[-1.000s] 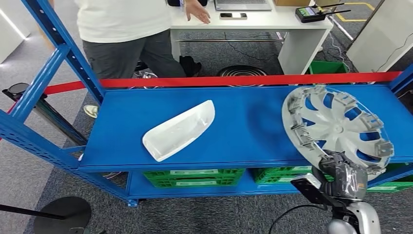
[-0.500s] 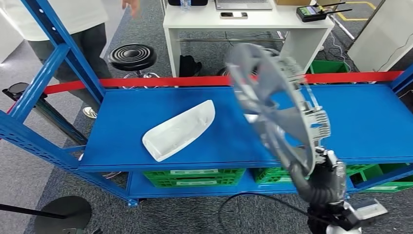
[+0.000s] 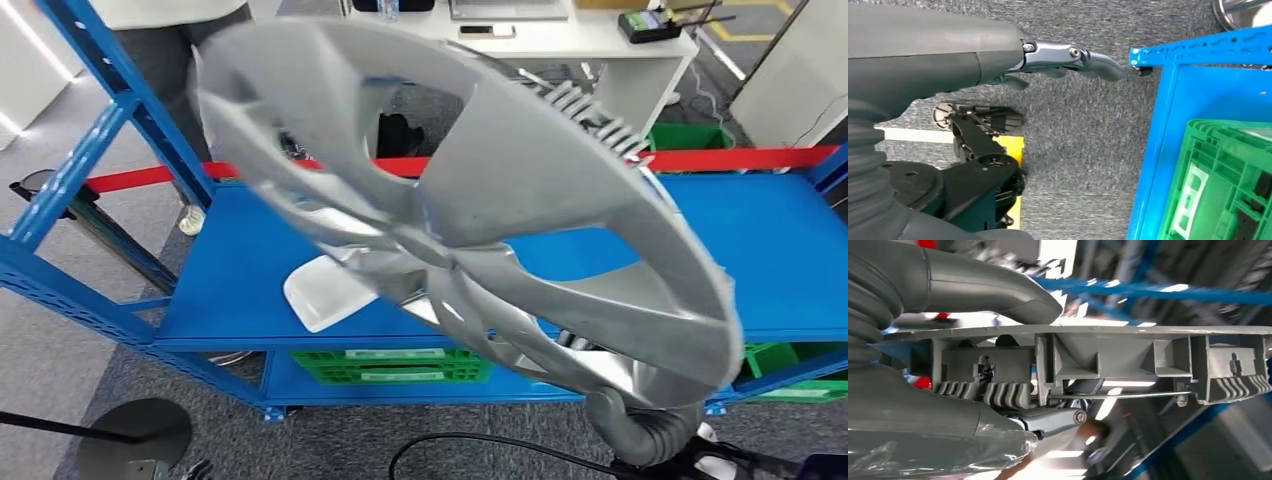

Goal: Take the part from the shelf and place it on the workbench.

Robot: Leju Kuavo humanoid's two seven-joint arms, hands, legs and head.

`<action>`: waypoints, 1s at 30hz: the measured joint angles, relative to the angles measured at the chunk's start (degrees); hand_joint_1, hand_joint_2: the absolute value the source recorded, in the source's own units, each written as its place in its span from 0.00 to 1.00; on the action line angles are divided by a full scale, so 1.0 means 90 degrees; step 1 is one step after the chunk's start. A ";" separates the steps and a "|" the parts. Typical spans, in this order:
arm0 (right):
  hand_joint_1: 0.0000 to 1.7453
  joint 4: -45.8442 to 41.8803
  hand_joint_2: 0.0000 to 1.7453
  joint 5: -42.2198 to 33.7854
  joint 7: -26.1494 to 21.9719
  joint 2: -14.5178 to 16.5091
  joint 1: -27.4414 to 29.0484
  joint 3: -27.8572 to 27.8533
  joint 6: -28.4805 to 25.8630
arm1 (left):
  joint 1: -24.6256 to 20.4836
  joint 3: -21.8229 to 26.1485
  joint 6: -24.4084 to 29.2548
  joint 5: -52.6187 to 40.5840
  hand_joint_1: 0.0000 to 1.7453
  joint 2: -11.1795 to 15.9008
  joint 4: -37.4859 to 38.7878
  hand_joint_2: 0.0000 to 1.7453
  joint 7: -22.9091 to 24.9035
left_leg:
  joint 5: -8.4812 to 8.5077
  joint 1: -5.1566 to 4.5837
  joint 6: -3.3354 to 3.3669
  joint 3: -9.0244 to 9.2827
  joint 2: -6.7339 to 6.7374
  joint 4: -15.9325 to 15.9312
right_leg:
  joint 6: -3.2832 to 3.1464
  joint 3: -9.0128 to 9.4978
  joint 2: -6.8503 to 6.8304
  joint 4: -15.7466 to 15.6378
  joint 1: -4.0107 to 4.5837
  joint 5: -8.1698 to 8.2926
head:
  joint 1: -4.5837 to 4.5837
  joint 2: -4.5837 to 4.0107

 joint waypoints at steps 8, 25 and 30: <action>1.00 -0.0195 1.00 -0.0091 0.0002 0.0054 -0.0181 0.0382 0.0406 | -0.0036 0.0079 0.0041 0.0015 0.00 0.0021 -0.0001 1.00 0.0118 | -0.0928 -0.0068 -0.0041 -0.0725 0.0054 0.1568 | -0.0397 -0.0182 -0.0048 0.0048 0.0089 0.0107 | -0.0082 0.0000; 1.00 -0.0101 1.00 -0.0234 0.0027 0.0052 -0.0321 0.0639 0.0892 | -0.0074 0.0129 0.0206 -0.0010 0.00 0.0067 -0.0001 1.00 0.0302 | 0.0175 -0.0243 0.0437 -0.0336 0.0084 0.0116 | -0.0081 -0.0698 -0.0073 0.1648 0.0167 -0.0795 | -0.0035 0.0000; 1.00 -0.0086 1.00 -0.0239 -0.0019 0.0052 -0.0318 0.0636 0.0948 | -0.0071 0.0135 0.0237 -0.0036 0.00 0.0073 -0.0001 1.00 0.0329 | 0.0402 -0.0262 0.0325 -0.0547 0.0077 0.0124 | -0.0176 0.0549 -0.0065 0.0019 0.0209 -0.0438 | -0.0040 0.0001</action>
